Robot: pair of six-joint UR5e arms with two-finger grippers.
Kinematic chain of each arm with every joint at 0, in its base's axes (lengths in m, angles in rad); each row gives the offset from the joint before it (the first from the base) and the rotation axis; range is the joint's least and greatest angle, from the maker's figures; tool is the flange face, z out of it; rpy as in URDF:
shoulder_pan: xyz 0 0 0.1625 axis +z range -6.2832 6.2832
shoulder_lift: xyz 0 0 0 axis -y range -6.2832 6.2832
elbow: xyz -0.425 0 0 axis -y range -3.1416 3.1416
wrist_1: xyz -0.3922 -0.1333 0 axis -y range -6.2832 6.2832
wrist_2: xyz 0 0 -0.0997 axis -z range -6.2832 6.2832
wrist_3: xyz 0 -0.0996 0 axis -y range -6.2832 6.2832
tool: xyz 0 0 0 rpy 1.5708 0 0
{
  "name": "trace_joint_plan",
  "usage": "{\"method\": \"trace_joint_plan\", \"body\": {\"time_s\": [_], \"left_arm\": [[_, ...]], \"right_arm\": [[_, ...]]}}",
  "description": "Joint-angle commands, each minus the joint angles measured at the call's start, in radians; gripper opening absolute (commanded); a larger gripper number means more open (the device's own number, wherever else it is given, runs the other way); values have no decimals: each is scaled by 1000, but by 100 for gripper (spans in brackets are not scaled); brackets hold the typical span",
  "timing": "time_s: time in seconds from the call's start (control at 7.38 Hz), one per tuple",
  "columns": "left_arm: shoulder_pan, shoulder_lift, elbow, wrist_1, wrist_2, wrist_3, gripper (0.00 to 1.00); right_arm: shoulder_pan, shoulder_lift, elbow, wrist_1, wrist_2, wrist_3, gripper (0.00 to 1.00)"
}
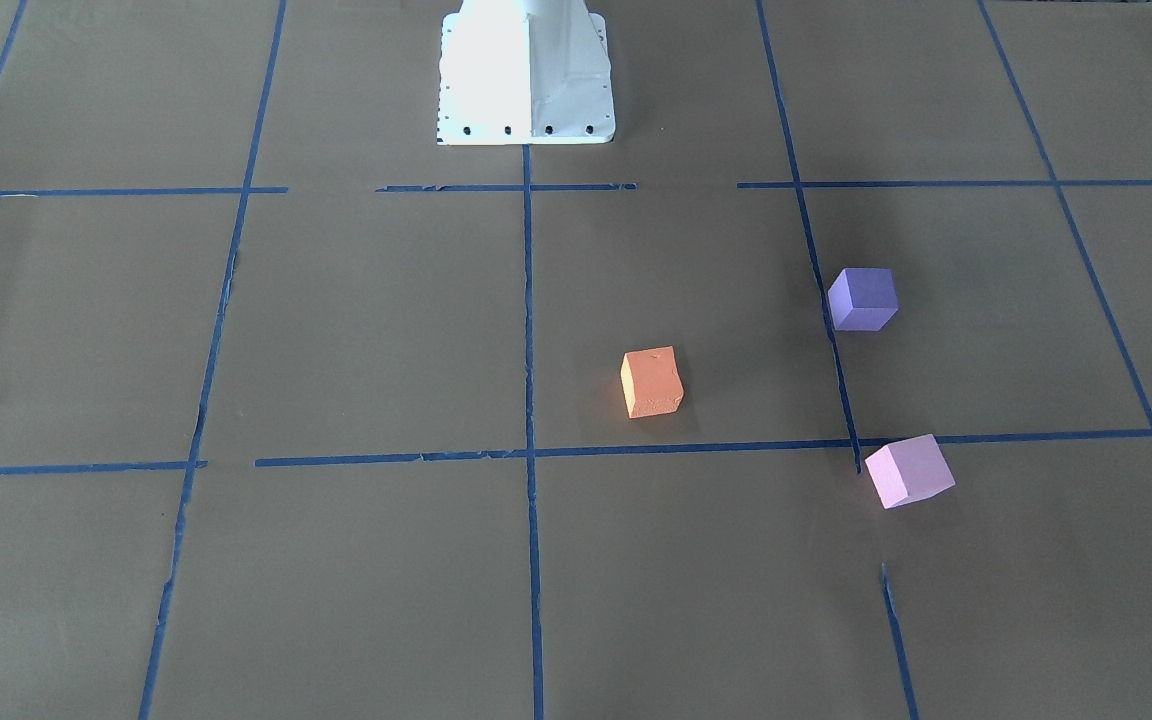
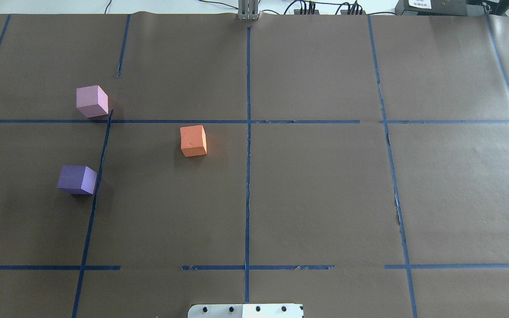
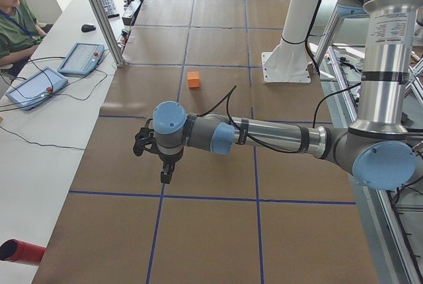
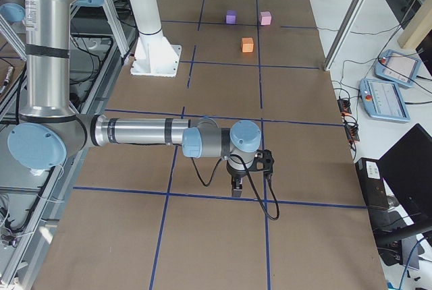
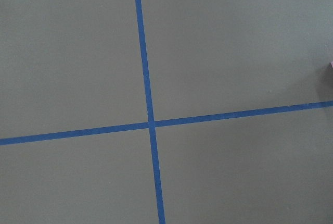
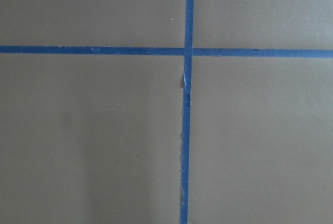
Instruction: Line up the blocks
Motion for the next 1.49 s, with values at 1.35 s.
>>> {"method": "trace_joint_plan", "body": {"time_s": [1.35], "left_arm": [[564, -196, -379, 54, 289, -759, 100]], "right_arm": [[1, 0, 0, 0, 1, 0, 100]]}}
